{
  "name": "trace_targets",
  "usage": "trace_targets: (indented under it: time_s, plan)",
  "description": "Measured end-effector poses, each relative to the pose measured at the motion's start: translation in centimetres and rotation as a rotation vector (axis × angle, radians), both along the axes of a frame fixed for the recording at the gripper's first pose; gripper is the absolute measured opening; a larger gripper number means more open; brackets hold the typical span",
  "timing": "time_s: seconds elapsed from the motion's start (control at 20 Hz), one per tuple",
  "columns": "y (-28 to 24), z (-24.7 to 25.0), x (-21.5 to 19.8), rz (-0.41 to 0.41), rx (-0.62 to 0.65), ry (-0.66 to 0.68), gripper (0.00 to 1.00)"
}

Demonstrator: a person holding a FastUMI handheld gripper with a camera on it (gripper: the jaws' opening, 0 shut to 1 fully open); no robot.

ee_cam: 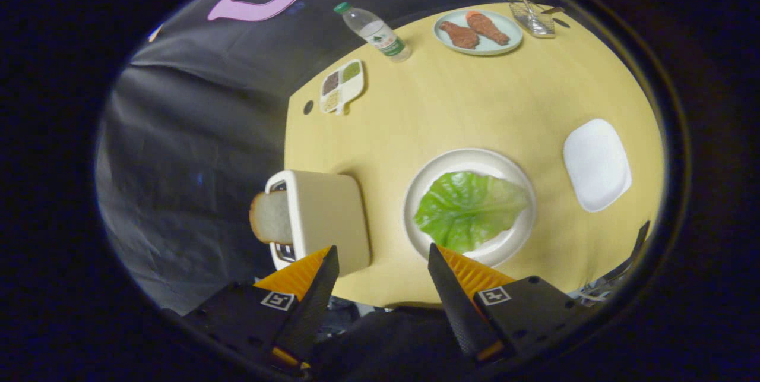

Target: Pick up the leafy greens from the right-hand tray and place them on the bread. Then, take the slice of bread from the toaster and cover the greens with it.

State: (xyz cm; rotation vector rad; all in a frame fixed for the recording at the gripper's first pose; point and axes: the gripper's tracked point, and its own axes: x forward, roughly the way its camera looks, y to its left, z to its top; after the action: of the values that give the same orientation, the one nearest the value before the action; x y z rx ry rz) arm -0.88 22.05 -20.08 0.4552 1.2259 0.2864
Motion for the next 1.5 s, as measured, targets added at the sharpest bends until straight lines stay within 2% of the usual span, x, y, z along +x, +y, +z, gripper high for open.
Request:
trace_targets:
  time_s: [0.2,0.55,0.8,0.9,1.05,1.3,1.35,1.45,1.5]
  plan:
    - [7.0,2.6,0.8,-0.034,0.086,0.012,0.95]
    - [17.9,3.3,1.4,0.107,0.128,-0.014,0.95]
    - [20.0,0.1,3.0,0.113,0.059,-0.035,0.95]
    - [20.0,-1.0,2.8,0.128,0.023,-0.031,0.87]
    - [20.4,-2.1,2.4,0.152,0.003,-0.039,0.87]
    - [19.1,-3.4,2.6,0.177,-0.062,-0.058,0.54]
    - [18.3,-3.5,2.4,0.187,-0.084,-0.063,0.54]
    - [17.4,-4.0,2.4,0.171,-0.101,-0.059,0.26]
    - [17.4,-4.0,2.1,0.171,-0.093,-0.047,0.22]
